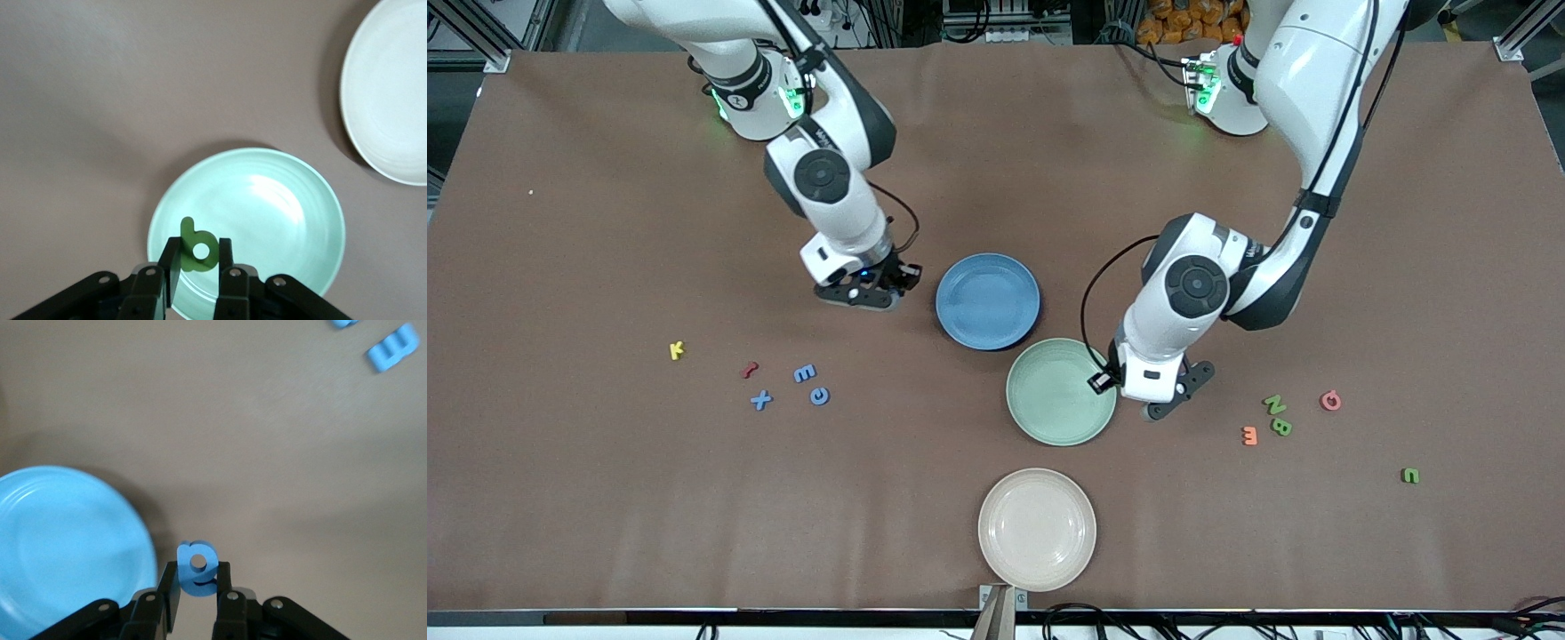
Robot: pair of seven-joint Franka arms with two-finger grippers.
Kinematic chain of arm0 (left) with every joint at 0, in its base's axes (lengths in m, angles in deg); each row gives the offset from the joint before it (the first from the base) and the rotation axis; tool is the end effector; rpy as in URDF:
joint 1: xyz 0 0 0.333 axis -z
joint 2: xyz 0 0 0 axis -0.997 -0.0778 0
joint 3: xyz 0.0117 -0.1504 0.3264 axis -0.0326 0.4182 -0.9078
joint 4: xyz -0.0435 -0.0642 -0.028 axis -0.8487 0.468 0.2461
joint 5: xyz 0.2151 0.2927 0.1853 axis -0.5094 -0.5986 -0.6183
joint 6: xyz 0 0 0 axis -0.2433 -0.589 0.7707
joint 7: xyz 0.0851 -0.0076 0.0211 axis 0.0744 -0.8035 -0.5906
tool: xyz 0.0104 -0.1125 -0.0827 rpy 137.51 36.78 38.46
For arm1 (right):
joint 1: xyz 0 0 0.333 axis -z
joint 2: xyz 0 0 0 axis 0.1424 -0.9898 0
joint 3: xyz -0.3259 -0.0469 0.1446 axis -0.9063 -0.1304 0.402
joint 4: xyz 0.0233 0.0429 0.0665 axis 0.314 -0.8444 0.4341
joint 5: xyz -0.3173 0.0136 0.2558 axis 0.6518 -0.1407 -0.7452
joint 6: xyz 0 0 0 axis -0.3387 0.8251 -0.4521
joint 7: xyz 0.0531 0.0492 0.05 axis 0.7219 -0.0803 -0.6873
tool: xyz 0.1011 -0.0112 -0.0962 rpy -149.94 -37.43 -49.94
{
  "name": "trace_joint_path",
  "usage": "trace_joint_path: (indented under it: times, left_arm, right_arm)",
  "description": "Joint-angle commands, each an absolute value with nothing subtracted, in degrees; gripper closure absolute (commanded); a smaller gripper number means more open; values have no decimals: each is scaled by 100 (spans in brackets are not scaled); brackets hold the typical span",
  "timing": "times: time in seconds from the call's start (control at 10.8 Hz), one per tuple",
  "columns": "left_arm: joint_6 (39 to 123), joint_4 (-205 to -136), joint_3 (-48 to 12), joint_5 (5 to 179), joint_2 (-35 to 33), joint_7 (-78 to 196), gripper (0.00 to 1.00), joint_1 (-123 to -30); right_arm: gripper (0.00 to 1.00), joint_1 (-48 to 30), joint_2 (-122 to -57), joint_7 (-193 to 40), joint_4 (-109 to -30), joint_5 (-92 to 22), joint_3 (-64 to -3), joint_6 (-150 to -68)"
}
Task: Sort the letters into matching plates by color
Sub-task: 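Carry blue e to the blue plate while the left gripper carries b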
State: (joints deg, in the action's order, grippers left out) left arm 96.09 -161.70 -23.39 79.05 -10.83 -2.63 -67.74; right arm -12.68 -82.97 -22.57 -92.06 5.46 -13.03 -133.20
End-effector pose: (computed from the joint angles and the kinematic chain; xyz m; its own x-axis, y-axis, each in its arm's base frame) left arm 0.6595 -0.3548 0.2844 0.7929 0.6090 -0.0211 0.6060 -0.7844 0.1325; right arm 0.4889 0.3523 0.2801 0.9812 -0.1932 -0.0028 -0.1931 -0.9799 -0.0511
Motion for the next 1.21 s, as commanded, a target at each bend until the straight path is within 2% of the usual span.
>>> trace_joint_path:
  times: [0.0, 0.09, 0.19, 0.28, 0.65, 0.93, 1.02, 1.11]
  left_arm:
    - [9576, -15745, -2336, 7834, -1457, -857, 100, -6428]
    - [9576, -15745, -2345, 7816, -1519, -894, 87, -6357]
    - [9576, -15745, -2354, 7781, -1528, -877, 6, -6356]
    - [9567, -15754, -2388, 7676, -1484, -790, 0, -6339]
    - [9225, -15798, -2389, 7377, -1248, -422, 0, -6882]
    - [8620, -15833, -2380, 7368, -1185, 534, 0, -7541]
    - [8470, -15850, -2380, 7368, -1203, 790, 0, -7700]
    - [8434, -15938, -2380, 7368, -1194, 1097, 0, -7910]
  right_arm:
    - [100, -1834, -8878, -1477, -8479, 444, -1318, -13191]
    - [100, -1992, -9097, -1223, -8207, 453, -1327, -13182]
    - [100, -2125, -9317, -1029, -7944, 462, -1327, -13182]
    - [100, -2230, -9458, -879, -7776, 488, -1336, -13182]
    - [100, -2608, -9706, -474, -7545, 541, -1354, -13199]
    - [100, -2828, -9732, -262, -7519, 541, -1354, -13208]
    - [93, -2864, -9758, -262, -7510, 541, -1354, -13226]
    - [70, -2873, -9750, -262, -7475, 532, -1354, -13208]
